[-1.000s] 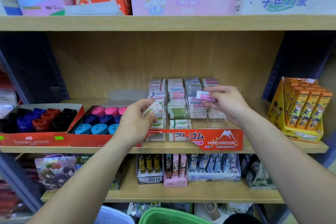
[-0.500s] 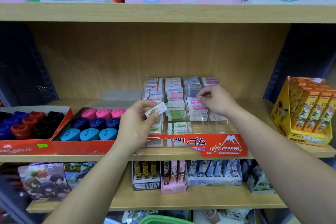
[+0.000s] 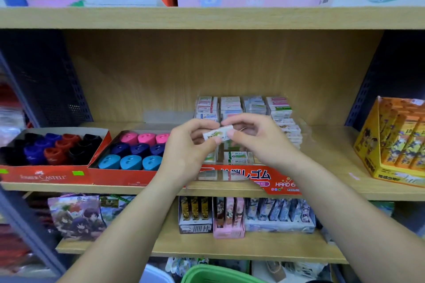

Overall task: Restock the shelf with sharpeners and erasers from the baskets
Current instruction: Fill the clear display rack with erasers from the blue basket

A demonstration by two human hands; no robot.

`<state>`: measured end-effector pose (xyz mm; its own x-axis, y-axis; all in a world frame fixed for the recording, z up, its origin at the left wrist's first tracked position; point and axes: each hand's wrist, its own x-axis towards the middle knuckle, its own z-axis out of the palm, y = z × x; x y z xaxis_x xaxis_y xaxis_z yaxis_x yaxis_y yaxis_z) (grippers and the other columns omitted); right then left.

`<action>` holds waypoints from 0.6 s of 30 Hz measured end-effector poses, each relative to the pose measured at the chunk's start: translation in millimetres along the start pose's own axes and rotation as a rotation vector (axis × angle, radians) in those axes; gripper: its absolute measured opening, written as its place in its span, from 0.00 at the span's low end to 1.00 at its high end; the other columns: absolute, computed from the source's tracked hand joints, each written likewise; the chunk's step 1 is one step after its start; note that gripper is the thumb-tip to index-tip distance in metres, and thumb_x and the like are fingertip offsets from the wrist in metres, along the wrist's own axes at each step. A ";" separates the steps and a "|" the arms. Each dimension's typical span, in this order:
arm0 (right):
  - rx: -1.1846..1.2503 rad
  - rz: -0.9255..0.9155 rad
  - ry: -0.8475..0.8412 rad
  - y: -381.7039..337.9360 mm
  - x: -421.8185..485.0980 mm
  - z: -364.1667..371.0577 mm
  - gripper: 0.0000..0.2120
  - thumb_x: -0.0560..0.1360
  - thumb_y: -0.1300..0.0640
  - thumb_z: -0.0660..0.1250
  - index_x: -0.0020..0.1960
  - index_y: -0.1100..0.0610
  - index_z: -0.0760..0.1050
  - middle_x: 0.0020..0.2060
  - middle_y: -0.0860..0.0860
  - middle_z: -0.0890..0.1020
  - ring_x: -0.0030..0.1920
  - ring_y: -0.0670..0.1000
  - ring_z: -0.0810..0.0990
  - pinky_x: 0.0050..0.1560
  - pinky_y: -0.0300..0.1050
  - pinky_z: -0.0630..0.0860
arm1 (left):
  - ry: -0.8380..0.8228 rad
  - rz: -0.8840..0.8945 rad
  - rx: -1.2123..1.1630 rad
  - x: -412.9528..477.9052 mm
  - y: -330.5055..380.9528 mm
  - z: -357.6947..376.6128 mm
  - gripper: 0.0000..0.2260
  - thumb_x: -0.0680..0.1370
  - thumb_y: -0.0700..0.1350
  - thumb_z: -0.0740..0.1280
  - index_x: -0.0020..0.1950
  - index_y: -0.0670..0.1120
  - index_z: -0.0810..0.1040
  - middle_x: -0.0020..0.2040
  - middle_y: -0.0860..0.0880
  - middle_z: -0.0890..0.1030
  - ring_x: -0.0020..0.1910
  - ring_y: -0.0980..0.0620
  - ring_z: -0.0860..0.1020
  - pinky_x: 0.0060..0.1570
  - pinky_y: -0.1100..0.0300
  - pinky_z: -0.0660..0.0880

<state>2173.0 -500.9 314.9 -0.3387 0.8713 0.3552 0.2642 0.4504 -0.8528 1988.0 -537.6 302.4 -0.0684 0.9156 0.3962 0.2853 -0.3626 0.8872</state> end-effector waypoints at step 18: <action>-0.010 0.184 0.161 6.5 -5.7 -29.4 0.05 0.74 0.64 0.74 0.49 0.58 0.82 0.43 0.56 0.85 0.37 0.51 0.84 0.42 0.49 0.84 | -0.032 0.055 0.603 -4.8 -13.5 -18.4 0.18 0.78 0.49 0.72 0.69 0.54 0.77 0.66 0.57 0.78 0.65 0.56 0.74 0.63 0.57 0.72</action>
<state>2203.2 -497.2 318.6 -0.1360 0.9583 0.2512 0.3170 0.2823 -0.9054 1966.9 -540.2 292.8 -0.0121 0.9064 0.4223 0.7795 -0.2560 0.5717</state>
